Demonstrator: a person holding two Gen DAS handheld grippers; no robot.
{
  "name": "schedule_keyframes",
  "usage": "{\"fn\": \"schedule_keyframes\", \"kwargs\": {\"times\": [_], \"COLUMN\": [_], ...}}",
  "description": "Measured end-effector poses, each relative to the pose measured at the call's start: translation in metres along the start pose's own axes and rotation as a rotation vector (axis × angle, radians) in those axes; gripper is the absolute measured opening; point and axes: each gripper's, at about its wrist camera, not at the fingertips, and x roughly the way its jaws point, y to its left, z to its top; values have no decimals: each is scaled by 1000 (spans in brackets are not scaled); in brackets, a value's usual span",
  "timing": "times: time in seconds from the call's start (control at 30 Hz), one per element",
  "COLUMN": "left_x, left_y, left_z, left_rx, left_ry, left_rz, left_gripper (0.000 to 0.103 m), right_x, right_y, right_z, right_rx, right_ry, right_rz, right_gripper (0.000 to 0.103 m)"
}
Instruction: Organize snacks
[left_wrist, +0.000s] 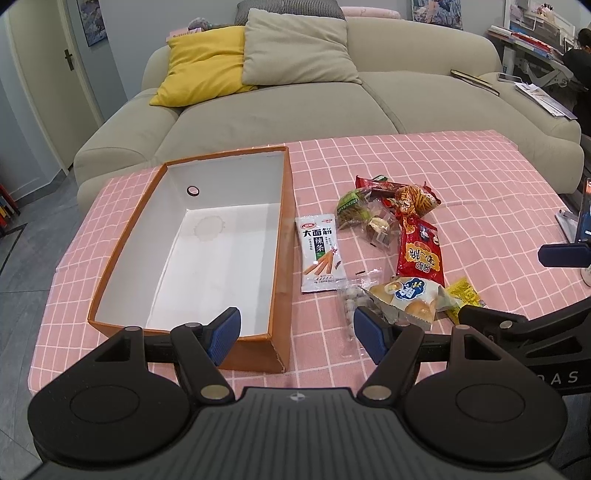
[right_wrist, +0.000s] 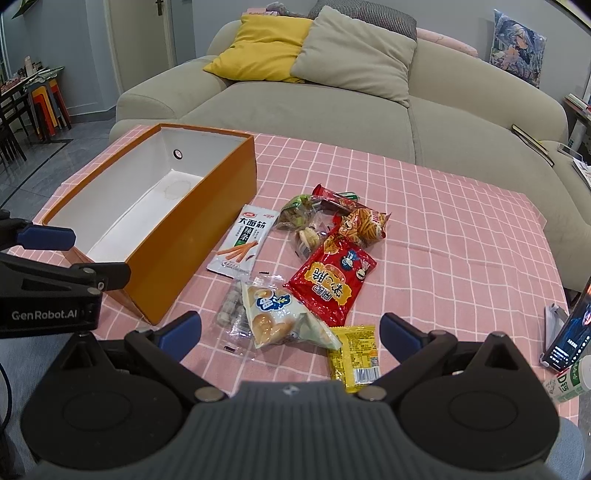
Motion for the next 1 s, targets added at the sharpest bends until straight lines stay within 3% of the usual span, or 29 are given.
{"fn": "schedule_keyframes", "kwargs": {"times": [0.83,1.0], "left_x": [-1,-3], "left_y": [-4,-6], "left_z": [-1,1], "left_rx": [5,31], "left_ry": [3,5], "left_rz": [-34,-54], "left_gripper": [80,78], "right_x": [0,1], "right_y": [1,-2], "right_z": [0,-3], "right_rx": [0,7], "right_ry": [1,-11], "right_rz": [1,51], "right_gripper": [99,99]}}
